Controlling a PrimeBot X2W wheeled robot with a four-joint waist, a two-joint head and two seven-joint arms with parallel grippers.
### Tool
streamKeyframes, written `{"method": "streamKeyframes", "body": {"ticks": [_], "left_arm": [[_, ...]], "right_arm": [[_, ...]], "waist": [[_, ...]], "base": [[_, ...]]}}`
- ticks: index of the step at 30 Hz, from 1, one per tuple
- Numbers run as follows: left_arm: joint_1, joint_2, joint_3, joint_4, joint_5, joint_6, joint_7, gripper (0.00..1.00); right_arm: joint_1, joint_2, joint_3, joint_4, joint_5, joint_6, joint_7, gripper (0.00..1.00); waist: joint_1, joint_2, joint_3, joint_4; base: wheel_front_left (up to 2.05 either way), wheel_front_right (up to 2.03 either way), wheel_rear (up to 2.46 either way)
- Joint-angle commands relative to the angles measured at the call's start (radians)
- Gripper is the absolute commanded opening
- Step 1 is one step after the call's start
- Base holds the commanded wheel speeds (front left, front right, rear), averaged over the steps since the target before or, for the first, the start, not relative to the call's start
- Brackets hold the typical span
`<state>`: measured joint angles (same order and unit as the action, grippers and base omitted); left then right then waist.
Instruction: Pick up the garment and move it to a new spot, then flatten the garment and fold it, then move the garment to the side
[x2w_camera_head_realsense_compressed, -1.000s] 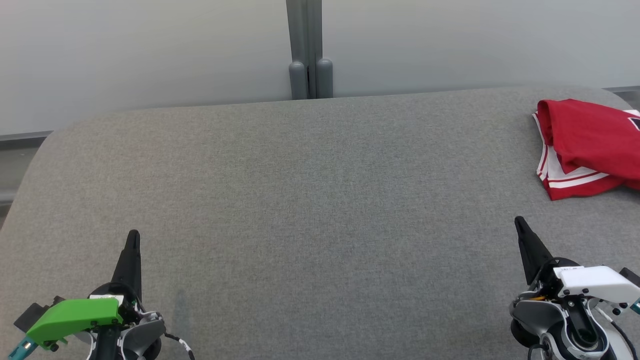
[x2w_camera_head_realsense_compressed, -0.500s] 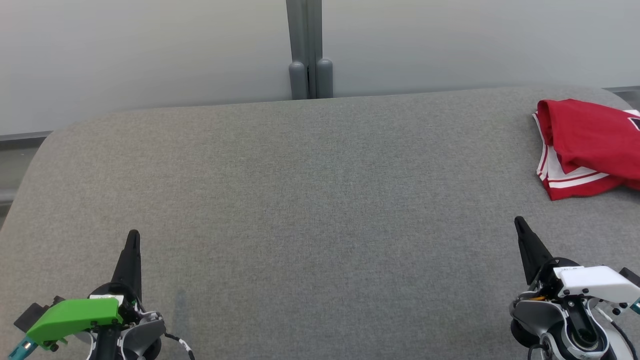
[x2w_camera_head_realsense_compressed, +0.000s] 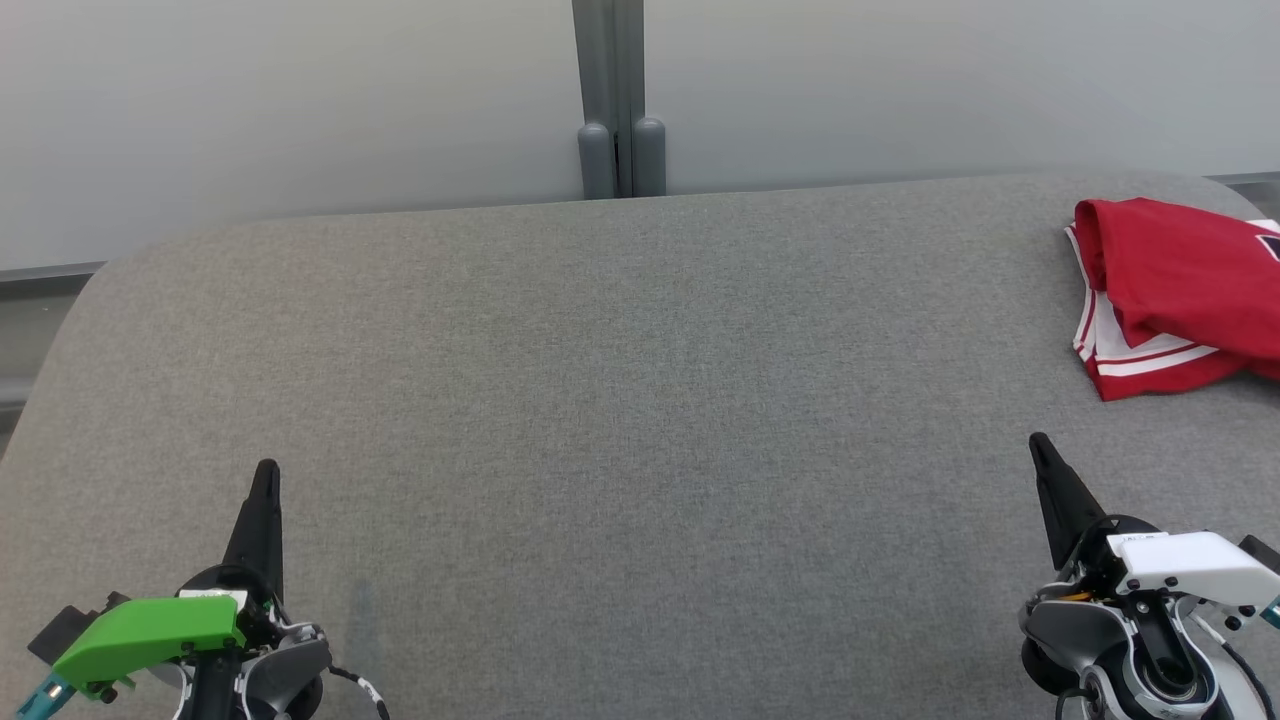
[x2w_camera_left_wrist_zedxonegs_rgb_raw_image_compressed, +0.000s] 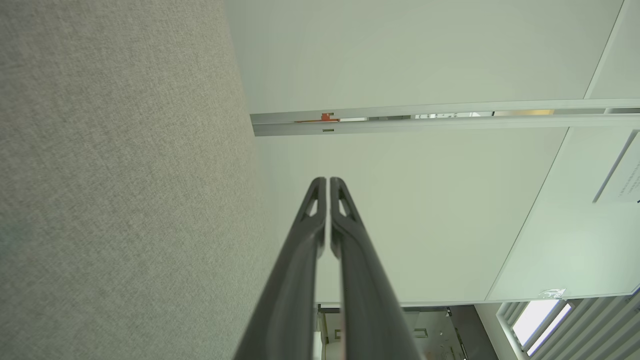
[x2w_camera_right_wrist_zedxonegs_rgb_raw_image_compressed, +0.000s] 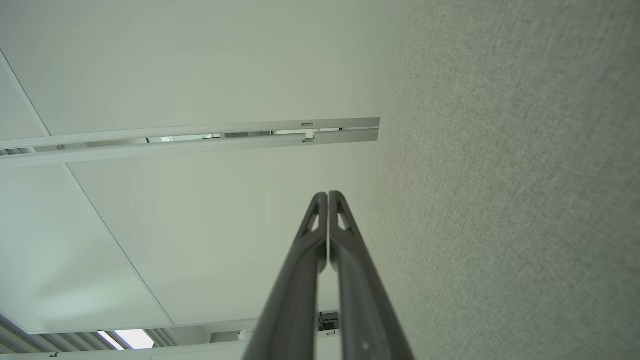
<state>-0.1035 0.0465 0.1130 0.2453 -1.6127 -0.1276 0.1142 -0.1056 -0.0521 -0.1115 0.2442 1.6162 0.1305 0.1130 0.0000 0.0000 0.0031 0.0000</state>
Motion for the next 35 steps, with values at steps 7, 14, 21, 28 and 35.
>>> {"method": "streamKeyframes", "body": {"ticks": [7, 14, 21, 28, 35], "left_arm": [[-0.011, 0.007, 0.003, 0.001, -0.001, -0.006, 0.003, 0.00], [-0.011, 0.007, 0.003, 0.001, -0.001, -0.006, 0.003, 0.00], [-0.011, 0.007, 0.003, 0.001, -0.001, -0.006, 0.003, 0.00], [-0.011, 0.007, 0.003, 0.001, -0.001, -0.006, 0.003, 0.00], [-0.011, 0.007, 0.002, 0.001, -0.001, -0.006, 0.003, 0.00]], "right_arm": [[-0.006, 0.000, -0.003, 0.002, -0.003, 0.000, 0.003, 0.00], [-0.006, 0.000, -0.003, 0.002, -0.004, 0.000, 0.003, 0.00], [-0.006, 0.001, -0.003, 0.002, -0.004, 0.000, 0.003, 0.00], [-0.006, 0.001, -0.003, 0.002, -0.004, 0.000, 0.004, 0.00], [-0.006, 0.001, -0.004, 0.002, -0.005, 0.000, 0.004, 0.00]], "waist": [[0.0000, 0.0000, 0.000, 0.000], [0.0000, 0.0000, 0.000, 0.000], [0.0000, 0.0000, 0.000, 0.000], [0.0000, 0.0000, 0.000, 0.000], [0.0000, 0.0000, 0.000, 0.000]], "base": [[0.00, 0.00, 0.00], [0.00, 0.00, 0.00], [0.00, 0.00, 0.00], [0.00, 0.00, 0.00], [0.00, 0.00, 0.00]]}}
